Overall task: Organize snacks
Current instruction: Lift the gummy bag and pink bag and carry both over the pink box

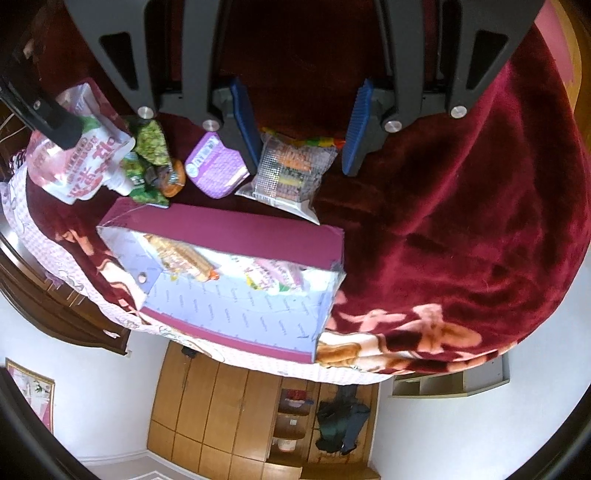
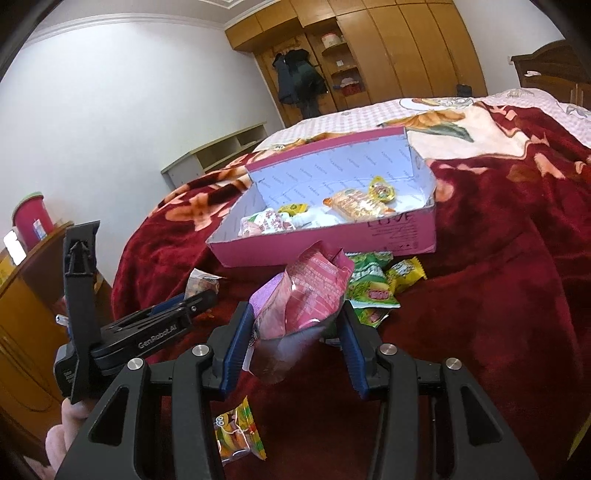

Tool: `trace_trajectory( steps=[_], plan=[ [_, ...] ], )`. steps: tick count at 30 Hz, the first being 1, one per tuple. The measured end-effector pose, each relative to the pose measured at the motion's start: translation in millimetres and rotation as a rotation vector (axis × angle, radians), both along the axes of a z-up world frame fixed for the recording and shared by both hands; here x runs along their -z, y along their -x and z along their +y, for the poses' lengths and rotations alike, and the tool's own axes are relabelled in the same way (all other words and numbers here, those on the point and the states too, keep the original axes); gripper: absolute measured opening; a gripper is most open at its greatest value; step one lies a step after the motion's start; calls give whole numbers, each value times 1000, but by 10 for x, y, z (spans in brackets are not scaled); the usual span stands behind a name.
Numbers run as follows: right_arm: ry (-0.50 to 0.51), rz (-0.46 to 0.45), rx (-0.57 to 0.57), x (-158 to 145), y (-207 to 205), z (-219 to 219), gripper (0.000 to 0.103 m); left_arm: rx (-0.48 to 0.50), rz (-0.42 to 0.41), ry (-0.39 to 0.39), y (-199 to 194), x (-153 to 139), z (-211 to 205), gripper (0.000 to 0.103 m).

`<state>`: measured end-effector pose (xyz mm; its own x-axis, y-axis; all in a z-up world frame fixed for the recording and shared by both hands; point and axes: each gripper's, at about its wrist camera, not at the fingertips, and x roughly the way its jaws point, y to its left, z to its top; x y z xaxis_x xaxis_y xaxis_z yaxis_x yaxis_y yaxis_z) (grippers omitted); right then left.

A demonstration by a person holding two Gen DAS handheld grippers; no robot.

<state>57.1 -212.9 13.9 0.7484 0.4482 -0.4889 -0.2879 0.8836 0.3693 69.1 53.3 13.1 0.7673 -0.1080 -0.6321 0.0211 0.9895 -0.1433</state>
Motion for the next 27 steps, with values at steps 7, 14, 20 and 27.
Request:
trace_trajectory(
  steps=[7,14,20,27],
  plan=[
    [-25,-22,5,-55,43,-126,38,18,-29,-4,64,-108,-84,47],
    [-5,33,31,74,-50,-183,38,23,-24,-9,72,-104,-122,47],
    [-10,85,60,202,-136,-247,38,24,-19,-9,70,-78,-123,47],
    [24,35,69,141,-85,-240,32,23,-21,-6,78,-71,-118,47]
  ],
)
